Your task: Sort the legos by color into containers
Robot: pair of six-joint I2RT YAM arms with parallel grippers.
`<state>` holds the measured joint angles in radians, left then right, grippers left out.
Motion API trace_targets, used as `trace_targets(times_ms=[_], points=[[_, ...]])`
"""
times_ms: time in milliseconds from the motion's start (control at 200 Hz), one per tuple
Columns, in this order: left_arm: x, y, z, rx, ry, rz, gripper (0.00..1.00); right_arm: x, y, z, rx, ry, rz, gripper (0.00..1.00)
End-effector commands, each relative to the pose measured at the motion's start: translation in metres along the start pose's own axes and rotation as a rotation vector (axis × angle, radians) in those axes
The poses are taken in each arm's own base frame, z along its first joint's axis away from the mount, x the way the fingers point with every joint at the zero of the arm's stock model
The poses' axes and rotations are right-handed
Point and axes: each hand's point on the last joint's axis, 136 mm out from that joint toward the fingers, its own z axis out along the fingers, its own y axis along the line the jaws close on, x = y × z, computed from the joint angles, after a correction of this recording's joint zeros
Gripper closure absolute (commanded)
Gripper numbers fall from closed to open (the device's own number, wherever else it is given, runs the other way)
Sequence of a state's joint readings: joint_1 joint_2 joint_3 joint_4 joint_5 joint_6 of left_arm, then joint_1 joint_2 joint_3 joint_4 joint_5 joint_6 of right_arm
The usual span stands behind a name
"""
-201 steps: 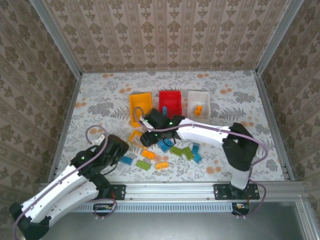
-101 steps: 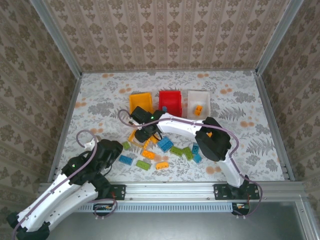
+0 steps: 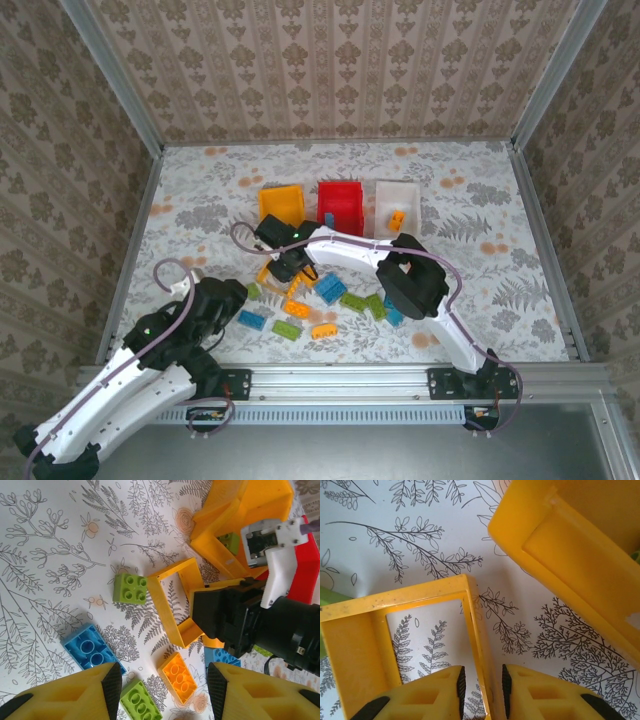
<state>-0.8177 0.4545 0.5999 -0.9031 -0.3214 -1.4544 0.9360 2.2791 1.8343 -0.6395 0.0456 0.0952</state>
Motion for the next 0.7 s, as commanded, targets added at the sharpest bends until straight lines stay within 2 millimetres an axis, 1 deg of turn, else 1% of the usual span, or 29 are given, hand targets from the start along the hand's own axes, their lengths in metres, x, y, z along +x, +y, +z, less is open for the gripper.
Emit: trace_targets(times_ms=[0,125,245,360,375,500,505,510,545,580,595,600,620,630,640,645,650,660,695], points=[[0.002,-0.003,0.003,0.014,0.007,0.028,0.48,-0.005,-0.005,-0.001,0.026,0.005,-0.014,0.78],[0.001,-0.009,0.002,0.033,0.006,0.041,0.47,-0.012,-0.003,-0.009,0.023,-0.026,-0.017,0.89],[0.002,-0.014,0.003,0.046,0.008,0.056,0.48,-0.023,-0.003,-0.031,0.021,-0.090,-0.017,0.96],[0.001,-0.020,0.003,0.068,0.005,0.062,0.48,-0.035,-0.007,-0.063,0.034,-0.167,-0.003,0.98],[0.001,-0.021,0.003,0.070,0.004,0.065,0.48,-0.035,-0.008,-0.065,0.037,-0.169,0.000,0.98],[-0.001,-0.033,0.002,0.103,-0.001,0.089,0.48,-0.043,-0.017,-0.101,0.067,-0.252,0.052,1.00],[-0.001,-0.033,0.002,0.104,-0.001,0.091,0.48,-0.041,-0.018,-0.101,0.069,-0.250,0.054,1.00],[-0.001,-0.034,0.001,0.107,-0.001,0.091,0.47,-0.043,-0.019,-0.106,0.071,-0.262,0.062,1.00],[-0.001,-0.040,0.001,0.121,0.002,0.107,0.47,-0.044,-0.024,-0.118,0.081,-0.289,0.082,1.00],[-0.001,-0.046,0.000,0.138,0.004,0.125,0.47,-0.040,-0.030,-0.129,0.096,-0.302,0.106,1.00],[-0.001,-0.050,0.000,0.145,0.006,0.136,0.47,-0.038,-0.032,-0.130,0.101,-0.301,0.115,1.00],[-0.001,-0.052,0.000,0.150,0.006,0.138,0.47,-0.038,-0.034,-0.135,0.105,-0.309,0.122,1.00],[0.000,-0.057,-0.001,0.163,0.010,0.153,0.47,-0.038,-0.038,-0.142,0.113,-0.324,0.139,1.00],[0.000,-0.060,-0.001,0.170,0.012,0.161,0.47,-0.040,-0.043,-0.148,0.122,-0.351,0.157,1.00],[0.001,-0.063,-0.001,0.178,0.015,0.167,0.46,-0.039,-0.044,-0.149,0.126,-0.353,0.161,1.00],[0.001,-0.065,-0.001,0.181,0.016,0.172,0.46,-0.038,-0.046,-0.150,0.131,-0.354,0.167,1.00],[0.001,-0.066,-0.001,0.183,0.017,0.177,0.46,-0.037,-0.049,-0.155,0.138,-0.364,0.179,1.00],[0.001,-0.069,-0.001,0.192,0.019,0.186,0.46,-0.035,-0.054,-0.160,0.146,-0.371,0.193,1.00],[0.002,-0.081,-0.002,0.214,0.027,0.217,0.46,-0.027,-0.070,-0.172,0.179,-0.388,0.248,1.00]])
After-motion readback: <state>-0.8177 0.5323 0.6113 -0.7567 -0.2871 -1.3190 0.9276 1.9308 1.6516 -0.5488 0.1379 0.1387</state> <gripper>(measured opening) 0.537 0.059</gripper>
